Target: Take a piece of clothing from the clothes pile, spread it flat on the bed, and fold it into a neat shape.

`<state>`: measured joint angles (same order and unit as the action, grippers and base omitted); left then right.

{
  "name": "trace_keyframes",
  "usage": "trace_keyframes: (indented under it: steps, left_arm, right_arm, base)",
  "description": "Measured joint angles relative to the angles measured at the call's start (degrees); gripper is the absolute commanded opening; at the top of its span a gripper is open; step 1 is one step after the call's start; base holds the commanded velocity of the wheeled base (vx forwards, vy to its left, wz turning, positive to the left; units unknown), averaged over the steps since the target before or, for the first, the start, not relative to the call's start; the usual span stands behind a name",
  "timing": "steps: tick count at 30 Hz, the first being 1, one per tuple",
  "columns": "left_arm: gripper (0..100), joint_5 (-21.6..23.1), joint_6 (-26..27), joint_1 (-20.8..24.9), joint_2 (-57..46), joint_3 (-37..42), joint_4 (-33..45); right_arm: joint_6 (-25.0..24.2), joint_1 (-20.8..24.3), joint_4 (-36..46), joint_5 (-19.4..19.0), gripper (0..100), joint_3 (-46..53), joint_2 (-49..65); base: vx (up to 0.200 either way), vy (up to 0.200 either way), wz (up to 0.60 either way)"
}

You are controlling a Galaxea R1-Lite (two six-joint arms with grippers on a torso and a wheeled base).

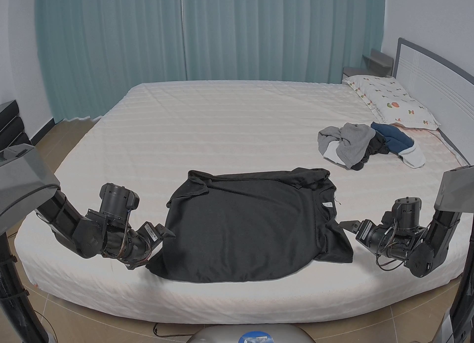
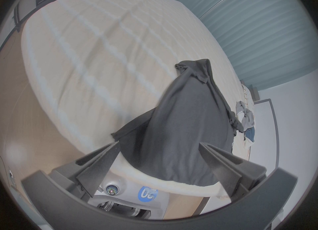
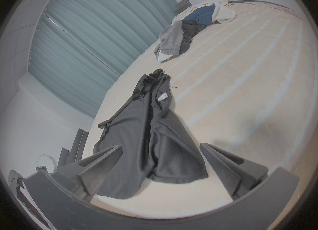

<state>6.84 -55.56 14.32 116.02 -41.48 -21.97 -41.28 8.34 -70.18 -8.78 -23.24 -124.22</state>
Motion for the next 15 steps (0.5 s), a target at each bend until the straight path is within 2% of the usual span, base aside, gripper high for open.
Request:
trace_keyframes:
  steps: [6, 15]
  left_arm:
    - [100, -1.0, 0.4, -0.2, 0.3, 3.3, -3.3]
    - [100, -6.2, 0.8, -0.1, 4.7, 3.9, -8.9]
  right_arm:
    - [0.0, 0.2, -0.1, 0.0, 100, 0.7, -0.9]
    - [0.0, 1.1, -0.5, 0.3, 100, 1.0, -1.8]
  base:
    - [0.000, 0.000, 0.00]
    - [0.000, 0.000, 0.00]
